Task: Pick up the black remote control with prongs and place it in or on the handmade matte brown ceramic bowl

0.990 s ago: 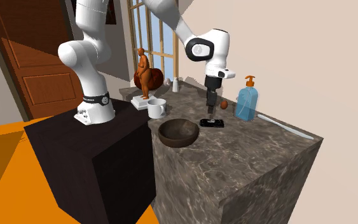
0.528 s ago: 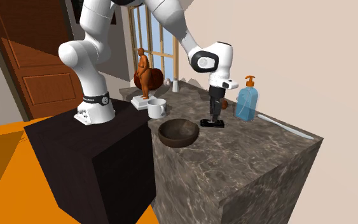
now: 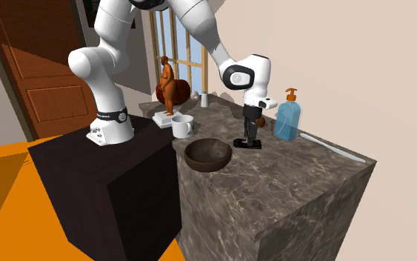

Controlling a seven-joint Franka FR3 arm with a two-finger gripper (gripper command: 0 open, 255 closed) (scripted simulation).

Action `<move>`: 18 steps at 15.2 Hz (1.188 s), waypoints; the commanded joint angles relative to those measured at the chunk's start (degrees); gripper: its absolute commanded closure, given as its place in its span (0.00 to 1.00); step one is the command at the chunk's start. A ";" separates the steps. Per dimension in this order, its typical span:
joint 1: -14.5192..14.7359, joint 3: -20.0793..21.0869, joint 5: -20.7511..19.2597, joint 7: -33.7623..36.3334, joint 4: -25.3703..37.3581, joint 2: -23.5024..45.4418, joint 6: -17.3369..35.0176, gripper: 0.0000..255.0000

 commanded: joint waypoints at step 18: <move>-0.42 0.60 0.78 -0.56 -0.41 -3.08 -2.64 1.00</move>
